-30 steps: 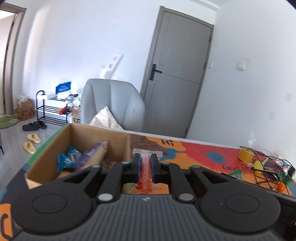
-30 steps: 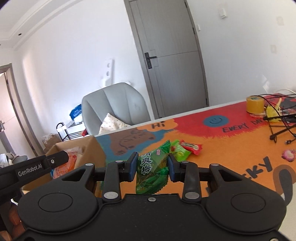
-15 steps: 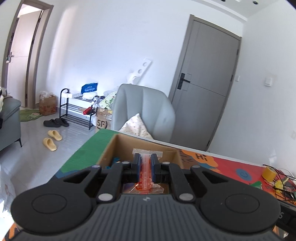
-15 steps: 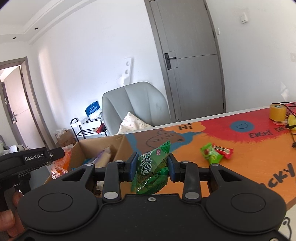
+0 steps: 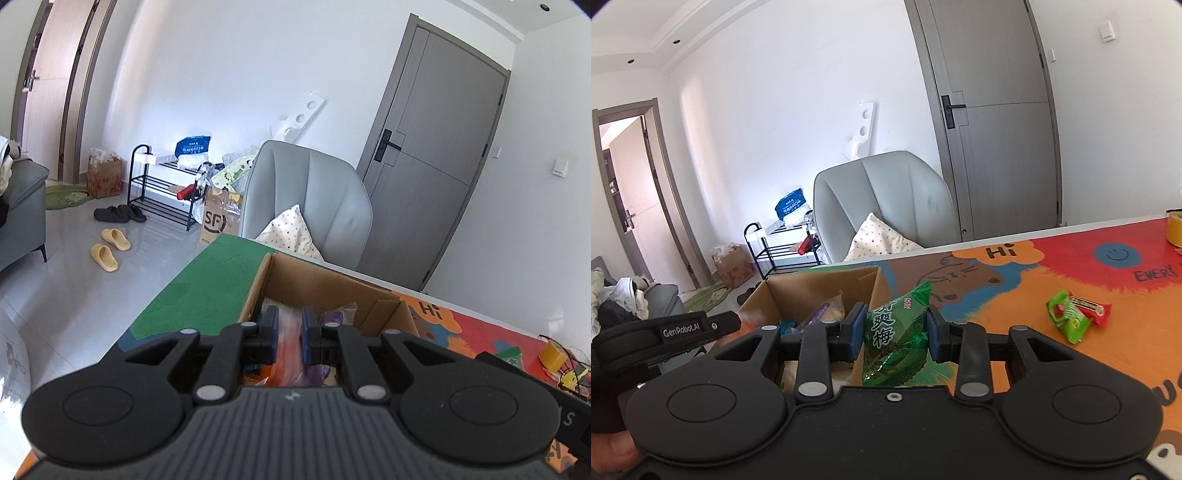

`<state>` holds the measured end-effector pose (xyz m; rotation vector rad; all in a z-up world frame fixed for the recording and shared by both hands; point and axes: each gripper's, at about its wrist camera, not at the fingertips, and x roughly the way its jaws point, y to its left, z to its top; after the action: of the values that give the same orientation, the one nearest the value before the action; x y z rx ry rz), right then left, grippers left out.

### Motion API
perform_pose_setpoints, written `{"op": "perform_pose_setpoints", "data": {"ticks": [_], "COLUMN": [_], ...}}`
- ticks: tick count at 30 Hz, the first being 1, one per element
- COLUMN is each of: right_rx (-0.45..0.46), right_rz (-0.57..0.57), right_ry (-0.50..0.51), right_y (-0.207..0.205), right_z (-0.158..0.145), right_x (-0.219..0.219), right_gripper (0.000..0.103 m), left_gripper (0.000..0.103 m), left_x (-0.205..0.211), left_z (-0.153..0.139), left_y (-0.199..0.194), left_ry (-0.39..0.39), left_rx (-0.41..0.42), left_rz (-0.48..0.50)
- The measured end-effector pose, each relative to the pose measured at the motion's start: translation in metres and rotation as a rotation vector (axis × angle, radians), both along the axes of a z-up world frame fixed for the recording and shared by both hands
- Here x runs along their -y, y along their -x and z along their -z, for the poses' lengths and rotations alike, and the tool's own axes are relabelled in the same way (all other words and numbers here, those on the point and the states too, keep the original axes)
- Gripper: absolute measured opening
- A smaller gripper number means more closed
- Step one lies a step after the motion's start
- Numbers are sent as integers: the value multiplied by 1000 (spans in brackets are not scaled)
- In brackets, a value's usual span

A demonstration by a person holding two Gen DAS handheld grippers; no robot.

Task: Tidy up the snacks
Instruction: 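Lift both packets and carry them over the cardboard box, then open both tools to drop the packets into the box, then move both tools back over the last green and red packets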

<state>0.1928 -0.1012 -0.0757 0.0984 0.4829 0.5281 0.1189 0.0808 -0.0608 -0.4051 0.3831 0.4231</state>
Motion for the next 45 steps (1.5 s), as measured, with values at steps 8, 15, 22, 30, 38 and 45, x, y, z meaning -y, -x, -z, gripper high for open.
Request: {"op": "perform_pose_setpoints", "data": {"ticks": [8, 15, 22, 30, 38, 45], "right_rx": [-12, 23, -35, -56, -63, -67], "right_rz": [-34, -99, -37, 19, 62, 103], "right_ry": [8, 7, -22, -24, -27, -35], "right_y": [-14, -12, -18, -11, 0, 7], "right_z": [-1, -5, -1, 1, 0, 0], "right_x": [-31, -51, -29, 4, 32, 59], "right_gripper": [35, 47, 48, 58, 70, 80], "left_gripper": [21, 48, 75, 90, 95, 95], "left_x": [-19, -28, -22, 5, 34, 58], "left_z": [-8, -8, -10, -14, -15, -14], "left_y": [9, 16, 15, 12, 9, 6], "left_ry": [18, 23, 26, -30, -63, -90], "left_rx": [25, 30, 23, 5, -6, -17], "left_rz": [-28, -80, -84, -88, -41, 16]}}
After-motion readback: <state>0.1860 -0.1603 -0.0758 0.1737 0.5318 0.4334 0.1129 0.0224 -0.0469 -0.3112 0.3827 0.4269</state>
